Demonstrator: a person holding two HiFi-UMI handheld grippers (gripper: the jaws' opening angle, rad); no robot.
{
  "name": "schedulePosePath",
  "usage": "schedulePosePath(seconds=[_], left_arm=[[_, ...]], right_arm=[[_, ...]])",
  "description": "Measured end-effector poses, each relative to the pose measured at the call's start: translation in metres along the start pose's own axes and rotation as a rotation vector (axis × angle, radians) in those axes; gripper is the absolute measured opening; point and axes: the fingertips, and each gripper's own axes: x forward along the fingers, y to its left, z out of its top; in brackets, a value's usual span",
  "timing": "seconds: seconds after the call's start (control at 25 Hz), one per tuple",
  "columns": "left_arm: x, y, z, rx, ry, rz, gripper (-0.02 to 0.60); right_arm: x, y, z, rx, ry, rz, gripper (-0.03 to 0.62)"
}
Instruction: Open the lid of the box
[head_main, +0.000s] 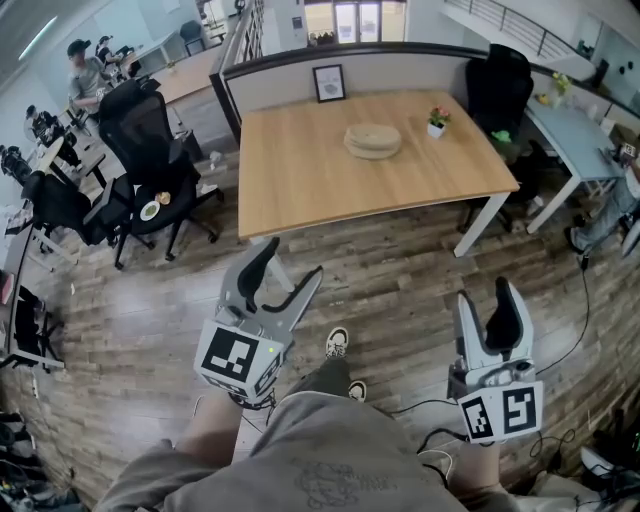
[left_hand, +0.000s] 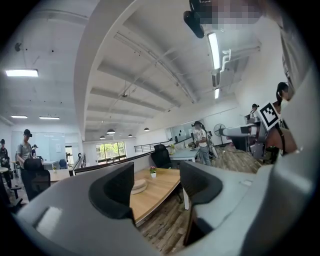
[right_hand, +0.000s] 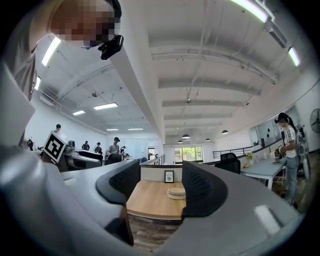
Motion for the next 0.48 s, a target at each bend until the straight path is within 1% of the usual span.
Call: schedulePosePath(seconds=[0.24, 0.48], left_arm=[[0.026, 0.014, 0.002, 0.000, -0.013, -0.004, 0.285], [0.064, 0.033, -0.005, 0.002, -0.002, -0.009, 0.285]], right_arm=[[0.018, -0.014, -0.009, 0.004, 0.020, -0.007, 0.253], [0.060, -0.030, -0.019, -0.003, 0.054, 0.015, 0.253]])
